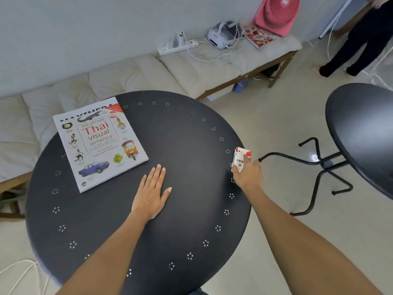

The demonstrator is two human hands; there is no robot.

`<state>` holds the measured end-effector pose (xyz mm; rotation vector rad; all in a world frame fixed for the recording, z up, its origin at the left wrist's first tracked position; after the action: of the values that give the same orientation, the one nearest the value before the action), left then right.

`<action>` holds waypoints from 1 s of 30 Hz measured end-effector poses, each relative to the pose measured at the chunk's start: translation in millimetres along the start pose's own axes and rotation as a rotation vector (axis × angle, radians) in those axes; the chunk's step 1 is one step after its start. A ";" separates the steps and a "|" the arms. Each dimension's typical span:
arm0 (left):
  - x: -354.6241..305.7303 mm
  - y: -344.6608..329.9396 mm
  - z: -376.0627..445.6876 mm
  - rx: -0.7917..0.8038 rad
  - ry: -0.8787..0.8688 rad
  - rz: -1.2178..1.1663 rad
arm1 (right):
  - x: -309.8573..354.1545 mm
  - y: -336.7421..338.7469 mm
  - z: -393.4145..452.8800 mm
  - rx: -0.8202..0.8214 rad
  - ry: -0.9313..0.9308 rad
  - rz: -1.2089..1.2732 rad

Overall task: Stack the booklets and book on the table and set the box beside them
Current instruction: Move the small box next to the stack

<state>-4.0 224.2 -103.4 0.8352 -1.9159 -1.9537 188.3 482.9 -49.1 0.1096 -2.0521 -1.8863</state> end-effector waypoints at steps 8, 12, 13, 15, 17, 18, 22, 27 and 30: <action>-1.0 0.9 0.4 -0.016 0.010 0.006 | -2.9 -8.8 -4.8 0.009 -0.083 0.101; -2.1 4.4 -0.7 -0.035 0.012 -0.012 | 7.9 -9.1 -5.3 -0.002 -0.062 0.097; -1.8 5.2 -0.9 -0.041 0.018 -0.026 | 13.3 -9.4 -6.7 -0.001 -0.039 0.098; -0.3 6.7 -1.3 -0.055 0.036 -0.045 | 26.7 -9.6 -9.3 -0.003 0.011 0.105; 3.8 7.2 -3.2 -0.066 0.074 -0.064 | 43.8 -8.8 -11.8 -0.006 0.052 0.108; 4.6 7.7 -4.3 -0.065 0.091 -0.068 | 52.3 -8.0 -12.4 -0.007 0.067 0.115; 19.4 11.9 -11.9 -0.087 0.152 -0.086 | 102.5 -9.4 -14.9 0.005 0.157 0.184; 44.9 18.5 -26.0 -0.120 0.186 -0.108 | 176.0 -12.3 -15.3 0.049 0.274 0.257; 60.6 20.1 -31.9 -0.125 0.190 -0.115 | 222.3 -20.8 -18.0 0.075 0.360 0.278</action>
<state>-37.6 161.9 -94.7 1.0730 -1.6541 -1.9568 -17.9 399.2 -23.6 0.1602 -1.7887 -1.5003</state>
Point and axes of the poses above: each hand's wrist, its own z-axis towards the middle knuckle, its own y-axis out of the back of the hand, x = y × z, the point moved 9 cm from there along z, towards the middle knuckle, and after that the axes turned 12 degrees about -x, right-handed, at the moved point
